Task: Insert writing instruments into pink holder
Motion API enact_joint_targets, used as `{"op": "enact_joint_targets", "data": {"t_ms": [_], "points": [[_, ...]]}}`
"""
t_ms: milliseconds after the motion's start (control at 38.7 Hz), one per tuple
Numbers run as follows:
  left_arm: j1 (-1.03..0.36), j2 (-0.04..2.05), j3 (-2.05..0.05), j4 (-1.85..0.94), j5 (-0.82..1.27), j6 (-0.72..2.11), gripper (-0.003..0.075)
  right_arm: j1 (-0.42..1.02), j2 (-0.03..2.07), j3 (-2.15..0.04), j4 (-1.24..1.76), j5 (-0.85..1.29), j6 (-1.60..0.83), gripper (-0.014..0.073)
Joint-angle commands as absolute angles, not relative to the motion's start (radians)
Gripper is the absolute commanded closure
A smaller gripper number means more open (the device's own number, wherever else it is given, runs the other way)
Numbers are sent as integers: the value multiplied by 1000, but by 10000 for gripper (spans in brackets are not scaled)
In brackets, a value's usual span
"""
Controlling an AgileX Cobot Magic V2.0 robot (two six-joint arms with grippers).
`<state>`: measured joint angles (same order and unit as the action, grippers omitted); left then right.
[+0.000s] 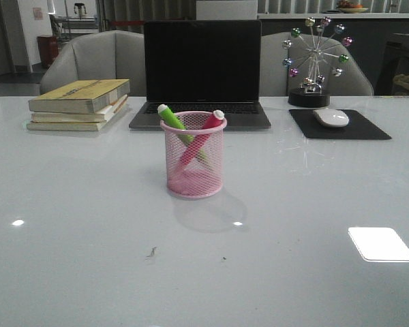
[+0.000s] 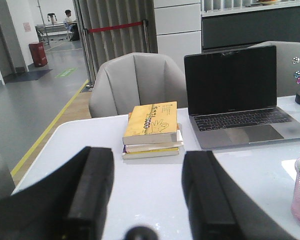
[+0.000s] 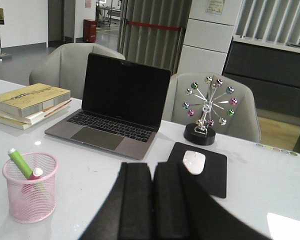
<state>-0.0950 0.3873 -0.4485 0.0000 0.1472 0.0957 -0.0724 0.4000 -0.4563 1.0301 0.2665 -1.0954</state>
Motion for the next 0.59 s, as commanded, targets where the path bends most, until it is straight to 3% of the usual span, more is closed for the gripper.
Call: {"op": "enact_joint_targets", "data": {"t_ms": [0, 310, 569], "points": [[-91, 391, -478, -10, 66, 94, 339, -73, 406, -483, 924, 226, -942, 566], [-91, 391, -478, -10, 66, 94, 339, -73, 300, -304, 231, 72, -168, 566], [-91, 391, -478, -10, 66, 94, 339, -73, 178, -162, 140, 52, -105, 566]]}}
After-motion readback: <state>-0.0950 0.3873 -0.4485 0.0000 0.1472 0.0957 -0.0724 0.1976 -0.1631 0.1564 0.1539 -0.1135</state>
